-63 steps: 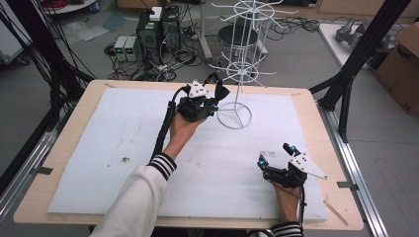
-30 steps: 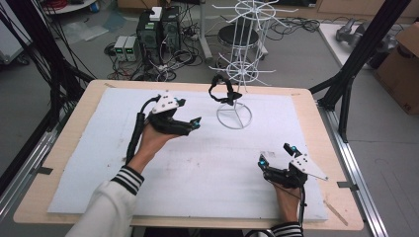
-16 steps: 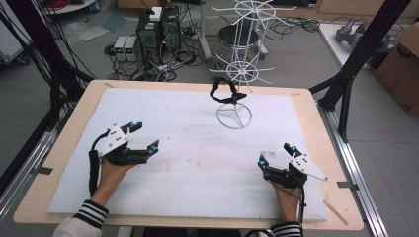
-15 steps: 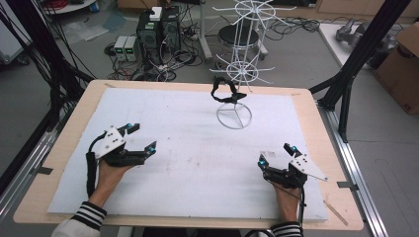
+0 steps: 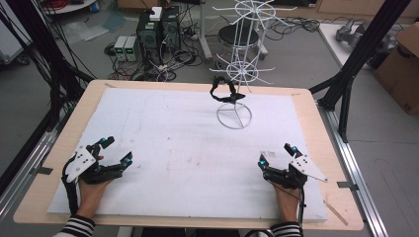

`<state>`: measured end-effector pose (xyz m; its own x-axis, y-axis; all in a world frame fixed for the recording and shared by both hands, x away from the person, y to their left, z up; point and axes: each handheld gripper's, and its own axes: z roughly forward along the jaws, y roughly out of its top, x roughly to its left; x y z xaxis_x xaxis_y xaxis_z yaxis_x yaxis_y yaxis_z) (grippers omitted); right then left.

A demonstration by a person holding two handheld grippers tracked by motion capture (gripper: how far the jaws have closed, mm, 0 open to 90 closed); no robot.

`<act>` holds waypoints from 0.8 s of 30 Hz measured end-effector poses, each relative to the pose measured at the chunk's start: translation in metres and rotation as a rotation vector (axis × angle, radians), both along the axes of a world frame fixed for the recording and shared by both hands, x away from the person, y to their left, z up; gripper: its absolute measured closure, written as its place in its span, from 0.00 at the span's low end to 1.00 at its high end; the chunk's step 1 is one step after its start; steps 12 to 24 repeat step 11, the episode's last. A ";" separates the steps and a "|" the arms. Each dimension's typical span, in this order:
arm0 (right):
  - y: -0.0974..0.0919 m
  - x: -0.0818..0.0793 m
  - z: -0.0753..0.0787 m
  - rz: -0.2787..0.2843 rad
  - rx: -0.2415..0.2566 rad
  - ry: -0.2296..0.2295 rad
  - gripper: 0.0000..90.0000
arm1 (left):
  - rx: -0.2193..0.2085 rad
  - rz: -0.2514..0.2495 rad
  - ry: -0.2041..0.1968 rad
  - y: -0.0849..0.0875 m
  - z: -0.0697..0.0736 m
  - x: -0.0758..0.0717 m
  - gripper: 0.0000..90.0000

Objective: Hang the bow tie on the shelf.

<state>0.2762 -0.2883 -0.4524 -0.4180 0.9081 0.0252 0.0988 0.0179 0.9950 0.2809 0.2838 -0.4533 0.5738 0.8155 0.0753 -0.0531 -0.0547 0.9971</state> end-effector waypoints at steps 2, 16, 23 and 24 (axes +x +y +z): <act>0.000 0.000 0.000 -0.001 0.002 0.001 0.01 | -0.010 0.007 -0.004 0.001 -0.001 -0.001 0.17; 0.000 0.000 0.000 -0.002 0.005 -0.001 0.01 | -0.050 0.010 0.008 0.005 -0.002 0.000 0.17; 0.000 0.000 0.000 -0.002 0.005 -0.001 0.01 | -0.050 0.010 0.008 0.005 -0.002 0.000 0.17; 0.000 0.000 0.000 -0.002 0.005 -0.001 0.01 | -0.050 0.010 0.008 0.005 -0.002 0.000 0.17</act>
